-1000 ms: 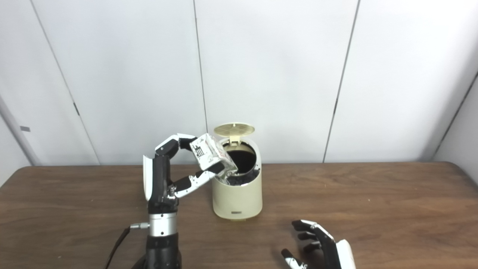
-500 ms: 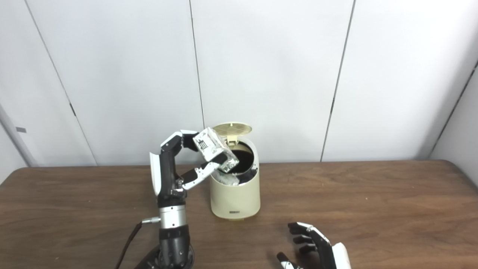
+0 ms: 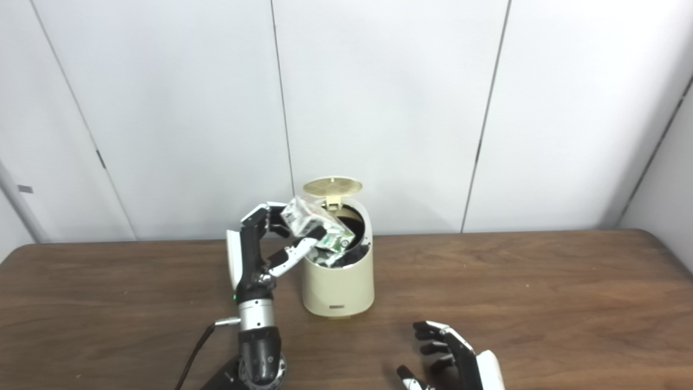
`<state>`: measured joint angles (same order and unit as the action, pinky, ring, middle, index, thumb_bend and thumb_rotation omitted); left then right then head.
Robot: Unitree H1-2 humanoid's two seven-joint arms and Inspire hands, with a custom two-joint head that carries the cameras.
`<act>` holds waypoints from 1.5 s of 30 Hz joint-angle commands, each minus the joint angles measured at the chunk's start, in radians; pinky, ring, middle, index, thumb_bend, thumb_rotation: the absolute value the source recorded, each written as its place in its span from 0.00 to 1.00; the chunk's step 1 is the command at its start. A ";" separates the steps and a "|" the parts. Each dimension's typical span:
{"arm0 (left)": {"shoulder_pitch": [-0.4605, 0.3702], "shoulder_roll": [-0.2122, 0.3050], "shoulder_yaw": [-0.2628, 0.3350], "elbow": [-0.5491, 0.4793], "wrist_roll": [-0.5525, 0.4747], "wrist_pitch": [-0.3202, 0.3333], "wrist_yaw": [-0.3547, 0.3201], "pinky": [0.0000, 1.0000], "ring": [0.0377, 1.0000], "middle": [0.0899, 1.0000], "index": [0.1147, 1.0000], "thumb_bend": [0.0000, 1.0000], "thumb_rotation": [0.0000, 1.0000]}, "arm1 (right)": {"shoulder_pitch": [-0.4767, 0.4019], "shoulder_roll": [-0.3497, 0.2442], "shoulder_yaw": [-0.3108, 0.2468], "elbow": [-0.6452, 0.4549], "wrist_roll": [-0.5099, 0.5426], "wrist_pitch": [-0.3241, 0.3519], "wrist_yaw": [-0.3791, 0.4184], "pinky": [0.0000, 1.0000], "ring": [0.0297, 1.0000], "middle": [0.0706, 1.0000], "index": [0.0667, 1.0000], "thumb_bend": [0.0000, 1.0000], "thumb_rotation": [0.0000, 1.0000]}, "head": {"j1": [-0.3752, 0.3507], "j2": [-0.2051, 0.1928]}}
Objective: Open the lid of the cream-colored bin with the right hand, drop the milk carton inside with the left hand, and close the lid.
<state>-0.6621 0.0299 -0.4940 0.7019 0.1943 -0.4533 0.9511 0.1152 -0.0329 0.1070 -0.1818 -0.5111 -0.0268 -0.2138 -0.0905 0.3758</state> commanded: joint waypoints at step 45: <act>-0.024 0.047 -0.110 0.029 0.015 -0.017 -0.091 0.73 0.66 0.60 0.63 1.00 0.43 | 0.030 0.013 0.044 -0.002 -0.009 0.017 0.018 0.42 0.55 0.63 0.67 0.31 0.00 | -0.013 0.006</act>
<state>-0.6656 0.0808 -0.5982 0.7427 0.1898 -0.4847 0.8971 0.1286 -0.0288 0.1312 -0.1927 -0.5273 -0.0092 -0.2245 -0.1028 0.3820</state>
